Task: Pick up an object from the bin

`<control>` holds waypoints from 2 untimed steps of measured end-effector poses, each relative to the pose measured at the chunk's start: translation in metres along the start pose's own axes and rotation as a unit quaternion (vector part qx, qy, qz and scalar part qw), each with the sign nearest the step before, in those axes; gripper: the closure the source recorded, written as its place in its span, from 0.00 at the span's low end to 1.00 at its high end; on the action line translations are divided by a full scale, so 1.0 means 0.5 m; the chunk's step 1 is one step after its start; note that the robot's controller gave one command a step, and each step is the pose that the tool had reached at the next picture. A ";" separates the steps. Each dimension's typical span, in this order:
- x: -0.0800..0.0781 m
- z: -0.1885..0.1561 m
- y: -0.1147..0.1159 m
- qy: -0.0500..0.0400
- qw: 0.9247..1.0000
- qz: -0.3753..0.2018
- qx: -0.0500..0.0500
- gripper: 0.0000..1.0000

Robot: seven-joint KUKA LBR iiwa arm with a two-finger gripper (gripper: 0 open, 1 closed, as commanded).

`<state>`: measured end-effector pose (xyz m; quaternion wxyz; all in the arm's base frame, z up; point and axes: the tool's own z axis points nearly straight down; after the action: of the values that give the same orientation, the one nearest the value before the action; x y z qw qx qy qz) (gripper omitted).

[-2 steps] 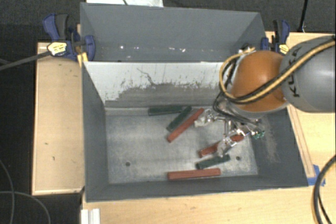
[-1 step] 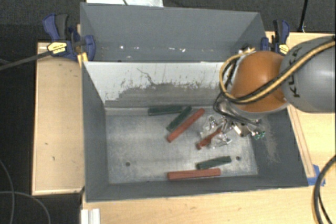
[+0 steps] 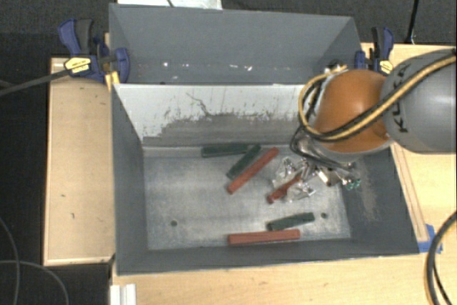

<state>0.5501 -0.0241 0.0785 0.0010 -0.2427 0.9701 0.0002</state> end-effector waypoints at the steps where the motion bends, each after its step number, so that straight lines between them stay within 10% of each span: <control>1: 0.002 -0.007 0.002 0.002 1.000 0.000 -0.001 1.00; 2: 0.003 -0.041 0.003 0.003 1.000 0.000 -0.002 1.00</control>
Offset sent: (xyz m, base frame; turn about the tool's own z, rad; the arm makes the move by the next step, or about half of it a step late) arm 0.0000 0.0000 0.0178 0.0000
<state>0.5479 -0.0236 0.0989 -0.0022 -0.2423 0.9702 0.0012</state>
